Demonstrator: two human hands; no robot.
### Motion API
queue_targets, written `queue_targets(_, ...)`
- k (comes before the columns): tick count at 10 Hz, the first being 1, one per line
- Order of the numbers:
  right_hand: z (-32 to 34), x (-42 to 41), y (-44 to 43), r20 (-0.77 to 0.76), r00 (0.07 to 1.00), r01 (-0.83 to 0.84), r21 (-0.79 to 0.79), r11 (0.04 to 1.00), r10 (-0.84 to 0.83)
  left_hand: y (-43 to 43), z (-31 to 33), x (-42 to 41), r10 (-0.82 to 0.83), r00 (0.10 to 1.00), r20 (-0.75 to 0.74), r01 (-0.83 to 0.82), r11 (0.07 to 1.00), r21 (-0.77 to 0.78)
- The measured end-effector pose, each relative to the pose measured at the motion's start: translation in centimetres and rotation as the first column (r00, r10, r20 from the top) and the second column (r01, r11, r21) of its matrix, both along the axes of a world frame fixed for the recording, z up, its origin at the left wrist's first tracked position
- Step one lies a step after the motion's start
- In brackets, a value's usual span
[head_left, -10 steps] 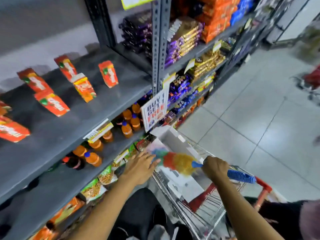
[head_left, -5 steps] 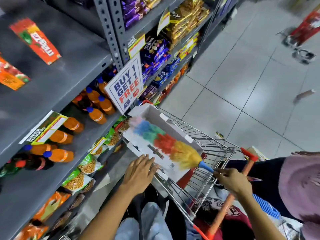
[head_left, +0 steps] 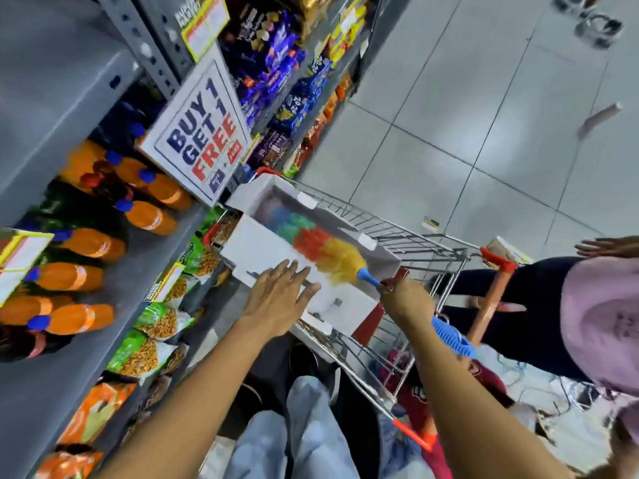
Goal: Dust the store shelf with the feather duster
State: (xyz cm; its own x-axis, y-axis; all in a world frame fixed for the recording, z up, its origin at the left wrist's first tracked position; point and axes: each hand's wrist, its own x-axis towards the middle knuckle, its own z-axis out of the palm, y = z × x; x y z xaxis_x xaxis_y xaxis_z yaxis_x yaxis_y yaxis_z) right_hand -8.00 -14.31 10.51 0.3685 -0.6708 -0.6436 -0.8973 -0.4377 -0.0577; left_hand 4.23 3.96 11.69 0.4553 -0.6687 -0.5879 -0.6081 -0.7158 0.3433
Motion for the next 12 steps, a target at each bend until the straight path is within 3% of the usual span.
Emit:
queue_targets(3, -10.6, 2.0, 1.3, -0.082, 0.994, -0.066, 0.141, 0.988, 0.078, 2.5, -7.8, -0.8, -0.050, 0.999, 0.006, 0.050, 0.998, 0.024)
queue_targets(5, -14.0, 0.4, 2.3, -0.095, 0.971, -0.217, 0.043, 0.975, 0.221, 5.1, -11.6, -2.1, -0.027, 1.000, 0.000, 0.027, 0.997, 0.078)
queue_targets(7, -15.6, -1.0, 4.1, -0.170, 0.877, -0.460, -0.022, 0.888, 0.450, 4.8, -11.9, -2.4, -0.020, 1.000, -0.007, 0.020, 0.996, 0.090)
queue_targets(8, -15.9, -0.9, 4.8, -0.214, 0.858, -0.485, -0.035, 0.874, 0.468, 4.1, -11.7, -2.6, -0.033, 0.999, -0.004, 0.034, 0.997, 0.065)
queue_targets(10, -16.0, -0.8, 5.3, -0.198, 0.884, -0.436, -0.024, 0.900, 0.423, 2.8, -10.3, -2.7, -0.059, 0.997, -0.053, 0.062, 0.996, 0.067)
queue_targets(12, -15.2, 0.3, 5.5, 0.032, 0.966, -0.256, -0.038, 0.966, 0.258, 4.0, -9.7, -2.2, -0.005, 0.999, -0.035, 0.007, 0.999, 0.048)
